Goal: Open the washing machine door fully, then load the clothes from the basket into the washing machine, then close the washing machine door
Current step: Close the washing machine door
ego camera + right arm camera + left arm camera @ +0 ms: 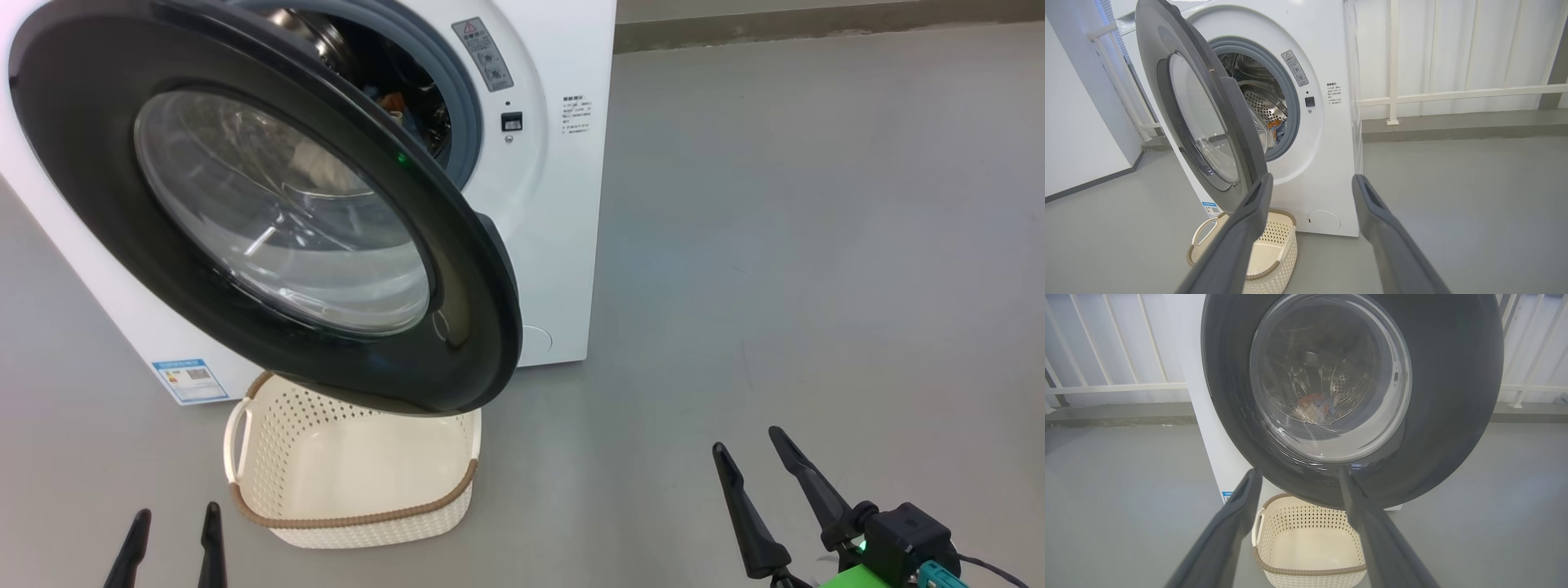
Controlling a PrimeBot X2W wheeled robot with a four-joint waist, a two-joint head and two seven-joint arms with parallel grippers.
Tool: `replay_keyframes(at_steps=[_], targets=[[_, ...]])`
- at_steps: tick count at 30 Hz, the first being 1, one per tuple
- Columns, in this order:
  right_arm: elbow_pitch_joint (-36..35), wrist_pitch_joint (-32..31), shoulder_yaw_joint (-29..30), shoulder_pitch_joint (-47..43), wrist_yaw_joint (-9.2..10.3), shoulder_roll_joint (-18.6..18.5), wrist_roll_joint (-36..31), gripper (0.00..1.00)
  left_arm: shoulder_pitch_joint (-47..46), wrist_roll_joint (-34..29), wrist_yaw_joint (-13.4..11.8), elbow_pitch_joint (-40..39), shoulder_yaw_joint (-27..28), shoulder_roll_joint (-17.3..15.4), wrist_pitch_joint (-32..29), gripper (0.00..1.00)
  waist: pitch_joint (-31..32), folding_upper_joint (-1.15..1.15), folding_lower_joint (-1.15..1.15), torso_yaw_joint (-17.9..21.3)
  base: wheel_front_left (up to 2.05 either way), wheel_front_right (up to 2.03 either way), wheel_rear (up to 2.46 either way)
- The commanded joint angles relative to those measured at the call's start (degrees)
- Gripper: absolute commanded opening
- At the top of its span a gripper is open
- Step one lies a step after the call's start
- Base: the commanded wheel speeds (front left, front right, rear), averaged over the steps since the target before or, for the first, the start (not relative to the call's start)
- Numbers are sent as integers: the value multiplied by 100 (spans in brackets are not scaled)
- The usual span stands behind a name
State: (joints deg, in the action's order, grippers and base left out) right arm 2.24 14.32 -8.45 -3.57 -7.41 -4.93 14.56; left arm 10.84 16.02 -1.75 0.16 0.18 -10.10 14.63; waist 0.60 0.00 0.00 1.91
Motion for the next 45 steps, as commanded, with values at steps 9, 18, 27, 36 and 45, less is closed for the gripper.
replay_keyframes(at_steps=[9,18,27,36,45], targets=[[-109,68,-112,60,-8,-2,-19,100,-129,-41,84,-112,281,-23,37,100,-2,0,0,-18,0,0,0],[-99,68,-108,66,-8,-5,-20,100,-121,-78,136,-132,323,73,37,100,-6,0,0,-36,0,0,0],[-221,68,-33,73,-8,32,3,0,-121,-111,191,-128,378,124,37,100,-17,0,0,-73,0,0,0],[-1310,68,76,465,-8,89,52,0,-141,-128,242,-122,431,189,37,100,-46,0,0,-123,0,0,0],[-2492,68,-727,1467,-8,-171,83,0,-258,-152,355,-23,421,295,37,100,-66,0,0,-261,0,0,0]])
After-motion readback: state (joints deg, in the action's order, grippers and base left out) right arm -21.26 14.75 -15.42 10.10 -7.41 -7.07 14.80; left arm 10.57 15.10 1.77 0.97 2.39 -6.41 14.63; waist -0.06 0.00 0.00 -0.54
